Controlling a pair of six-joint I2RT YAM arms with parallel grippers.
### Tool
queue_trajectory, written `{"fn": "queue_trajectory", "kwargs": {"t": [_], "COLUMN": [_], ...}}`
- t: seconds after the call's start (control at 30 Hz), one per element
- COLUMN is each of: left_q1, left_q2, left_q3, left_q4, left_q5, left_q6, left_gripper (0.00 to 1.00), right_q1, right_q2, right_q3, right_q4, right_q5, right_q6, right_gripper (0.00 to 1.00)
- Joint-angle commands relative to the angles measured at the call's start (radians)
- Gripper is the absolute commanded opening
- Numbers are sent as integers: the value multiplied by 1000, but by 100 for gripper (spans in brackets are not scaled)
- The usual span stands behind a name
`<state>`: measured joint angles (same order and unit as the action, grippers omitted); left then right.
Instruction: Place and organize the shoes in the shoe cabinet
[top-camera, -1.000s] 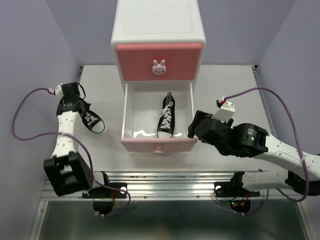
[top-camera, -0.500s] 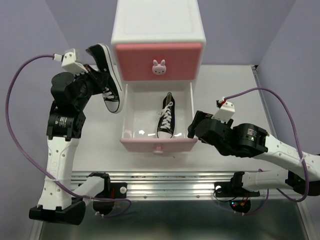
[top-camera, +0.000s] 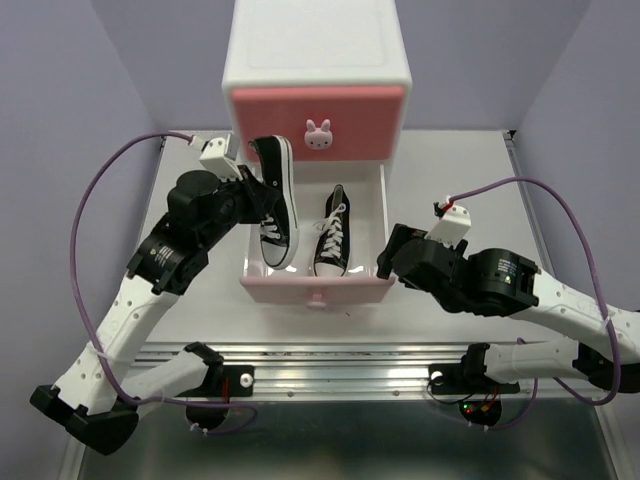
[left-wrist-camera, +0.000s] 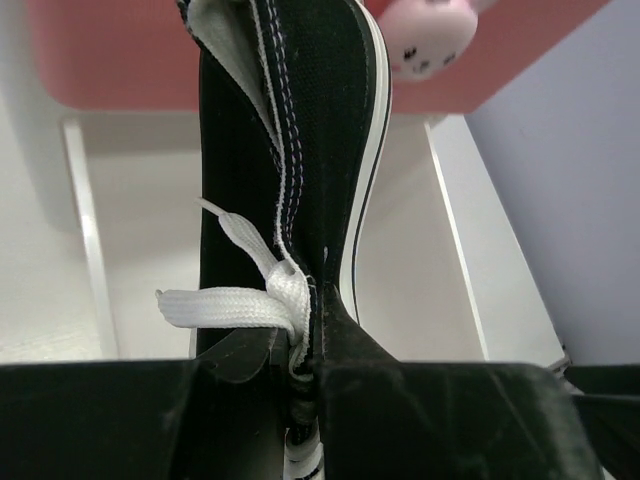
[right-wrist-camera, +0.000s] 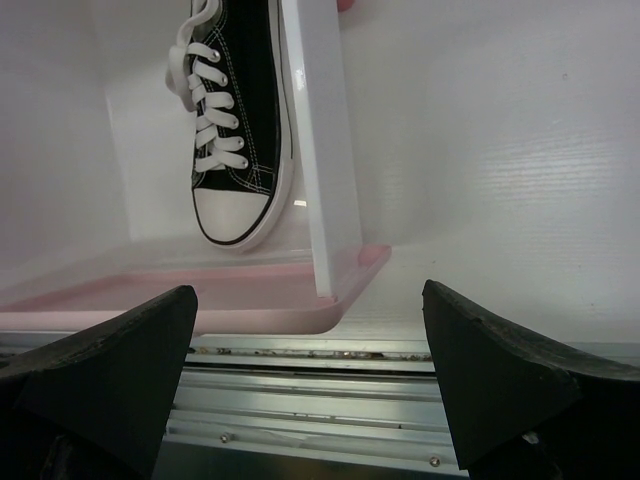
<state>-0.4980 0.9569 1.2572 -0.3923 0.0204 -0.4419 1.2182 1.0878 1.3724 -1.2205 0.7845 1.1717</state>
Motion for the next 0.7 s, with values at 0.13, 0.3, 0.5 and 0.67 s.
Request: {"fn": "queue_trajectory", "kwargs": {"t": [0.13,0.3,0.5,0.67], "left_q1": [-103,-108,-129,-140], "left_q2": [-24,2,45,101], "left_q3": [-80,-130,-163,-185], "left_q4": [150,181,199,213], "left_q5": [-135,-149,-172,-158], "left_q6": [-14,0,29,65], "left_gripper": [0,0,0,0], "right_q1": [-5,-5,-5,-5], "right_q2": [-28,-31,-37,-35], "right_q3": [-7,-10,-19,-21], "right_q4": [12,9,6,4], "right_q5": [16,13,16,21], "right_q6": [14,13,19,25], "right_gripper": [100,100,100,100]}}
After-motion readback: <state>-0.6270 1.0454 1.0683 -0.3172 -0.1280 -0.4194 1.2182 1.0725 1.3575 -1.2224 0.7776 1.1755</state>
